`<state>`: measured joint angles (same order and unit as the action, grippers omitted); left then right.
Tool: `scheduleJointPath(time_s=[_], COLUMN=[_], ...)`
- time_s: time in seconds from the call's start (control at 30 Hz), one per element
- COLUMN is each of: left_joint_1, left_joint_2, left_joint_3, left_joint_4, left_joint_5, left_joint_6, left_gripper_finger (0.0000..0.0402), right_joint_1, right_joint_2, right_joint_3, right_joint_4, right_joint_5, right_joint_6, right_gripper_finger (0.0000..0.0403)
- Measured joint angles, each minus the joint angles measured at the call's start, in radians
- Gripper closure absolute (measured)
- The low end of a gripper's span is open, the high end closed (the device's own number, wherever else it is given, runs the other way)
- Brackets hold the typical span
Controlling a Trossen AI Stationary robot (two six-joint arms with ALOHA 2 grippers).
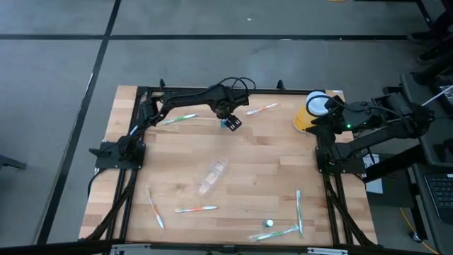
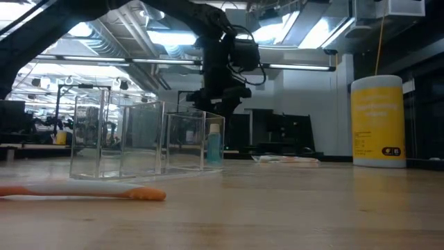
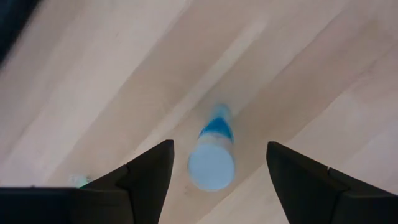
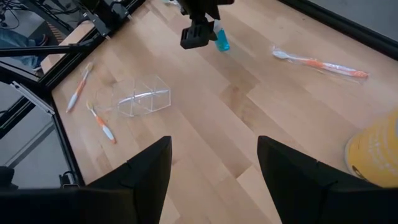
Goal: Pick & Place toothbrushing station
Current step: Put the top mouthwash into the transparent organizer
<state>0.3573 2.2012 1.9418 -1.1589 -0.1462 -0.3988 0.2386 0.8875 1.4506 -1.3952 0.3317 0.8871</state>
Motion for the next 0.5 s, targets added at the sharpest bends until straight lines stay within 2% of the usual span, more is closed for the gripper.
scheduleJointPath(time_s=[0.27, 0.5], left_joint_1=[-0.002, 0.001], left_joint_2=[0.009, 0.009], left_joint_3=[-0.002, -0.002], left_joint_4=[0.012, 0.005], left_joint_5=[0.011, 0.016], left_joint_6=[0.005, 0.019], left_gripper_finger=[0.0165, 0.021], right_joint_1=[0.0, 0.0], right_joint_2=[0.0, 0.0], right_joint_3=[0.0, 0.0], right_joint_4=[0.0, 0.0], right_joint_5=[0.0, 0.0], right_joint_6=[0.005, 0.006], right_gripper_finger=[0.0163, 0.0163])
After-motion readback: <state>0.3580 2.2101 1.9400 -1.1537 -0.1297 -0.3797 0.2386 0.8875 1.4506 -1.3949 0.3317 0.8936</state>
